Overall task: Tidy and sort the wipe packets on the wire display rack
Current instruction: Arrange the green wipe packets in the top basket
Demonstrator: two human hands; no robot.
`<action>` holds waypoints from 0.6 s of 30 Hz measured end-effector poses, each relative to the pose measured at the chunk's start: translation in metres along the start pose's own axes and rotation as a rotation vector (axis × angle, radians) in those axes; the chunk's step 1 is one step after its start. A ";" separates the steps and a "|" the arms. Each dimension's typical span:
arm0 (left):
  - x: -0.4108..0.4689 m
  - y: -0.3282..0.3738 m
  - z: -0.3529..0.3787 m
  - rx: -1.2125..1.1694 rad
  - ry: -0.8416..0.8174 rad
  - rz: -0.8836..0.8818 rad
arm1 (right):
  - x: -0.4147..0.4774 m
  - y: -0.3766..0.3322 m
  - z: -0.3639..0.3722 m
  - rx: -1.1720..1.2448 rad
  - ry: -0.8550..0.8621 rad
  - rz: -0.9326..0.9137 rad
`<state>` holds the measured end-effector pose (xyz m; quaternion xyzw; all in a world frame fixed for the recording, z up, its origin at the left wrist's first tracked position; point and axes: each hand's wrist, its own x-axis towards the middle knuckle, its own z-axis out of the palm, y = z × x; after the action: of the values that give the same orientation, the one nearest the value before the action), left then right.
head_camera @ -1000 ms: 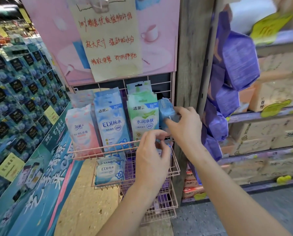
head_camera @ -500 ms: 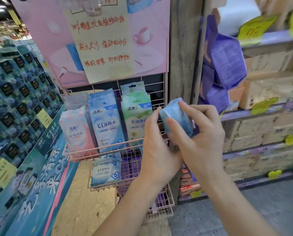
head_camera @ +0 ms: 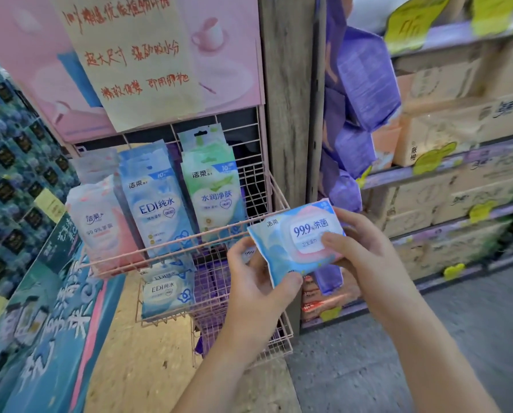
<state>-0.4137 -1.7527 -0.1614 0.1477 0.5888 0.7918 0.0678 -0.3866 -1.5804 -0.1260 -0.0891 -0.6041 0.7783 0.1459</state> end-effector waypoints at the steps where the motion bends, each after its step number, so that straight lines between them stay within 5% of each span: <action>1: -0.004 -0.005 -0.004 0.007 0.009 -0.017 | 0.000 0.005 -0.002 -0.010 0.007 0.034; 10: -0.010 -0.065 -0.063 0.398 0.257 -0.168 | 0.018 0.097 0.012 -0.311 -0.022 0.293; 14: 0.013 -0.082 -0.084 0.784 0.263 -0.271 | 0.045 0.127 0.025 -0.397 0.011 0.272; 18: 0.041 -0.081 -0.090 0.795 0.297 -0.294 | 0.079 0.145 0.034 -0.703 0.053 0.211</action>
<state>-0.4861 -1.7992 -0.2559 -0.0381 0.8655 0.4985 0.0321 -0.4889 -1.6181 -0.2544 -0.2156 -0.8181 0.5315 0.0408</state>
